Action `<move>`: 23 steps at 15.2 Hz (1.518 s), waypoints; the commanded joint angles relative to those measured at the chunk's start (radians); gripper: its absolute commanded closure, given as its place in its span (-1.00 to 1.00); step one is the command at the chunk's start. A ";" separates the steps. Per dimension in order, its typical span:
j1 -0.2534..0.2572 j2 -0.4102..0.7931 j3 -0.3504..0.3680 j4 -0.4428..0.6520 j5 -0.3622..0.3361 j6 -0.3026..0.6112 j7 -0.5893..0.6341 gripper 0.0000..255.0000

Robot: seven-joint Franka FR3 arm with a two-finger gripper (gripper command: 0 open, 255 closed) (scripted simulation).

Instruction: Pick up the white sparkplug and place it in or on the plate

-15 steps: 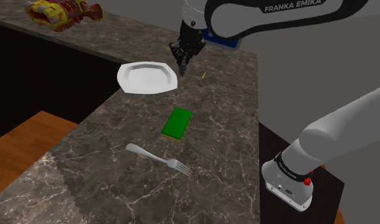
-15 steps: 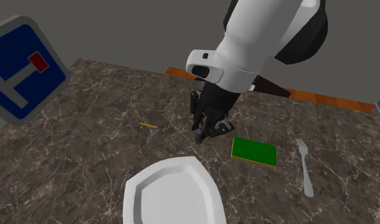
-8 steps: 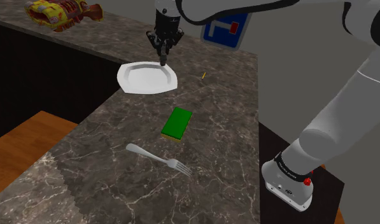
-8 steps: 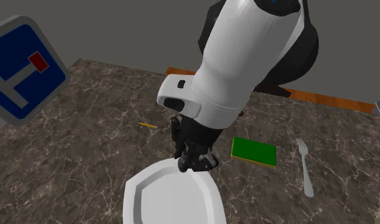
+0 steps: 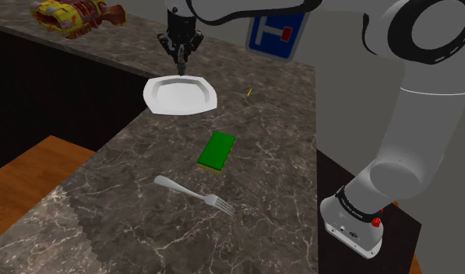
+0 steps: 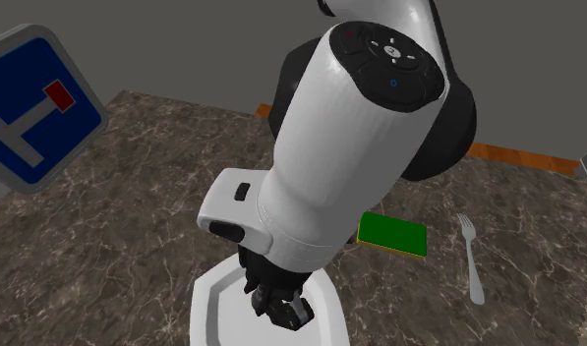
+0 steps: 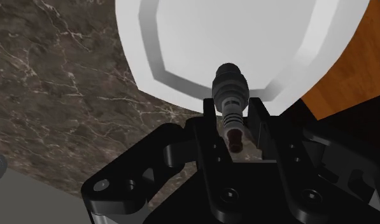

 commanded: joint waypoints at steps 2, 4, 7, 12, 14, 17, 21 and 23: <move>0.000 0.009 -0.005 -0.025 -0.010 0.031 0.013 1.00; -0.003 0.012 -0.007 -0.049 -0.016 0.055 0.022 1.00; -0.007 0.017 -0.011 -0.082 -0.025 0.089 0.036 1.00; -0.009 0.029 -0.020 -0.130 -0.043 0.144 0.060 1.00; -0.009 0.034 -0.023 -0.142 -0.050 0.159 0.067 1.00; -0.009 0.034 -0.023 -0.142 -0.050 0.159 0.067 1.00; -0.009 0.034 -0.023 -0.142 -0.050 0.159 0.067 1.00; -0.009 0.034 -0.023 -0.142 -0.050 0.159 0.067 -1.00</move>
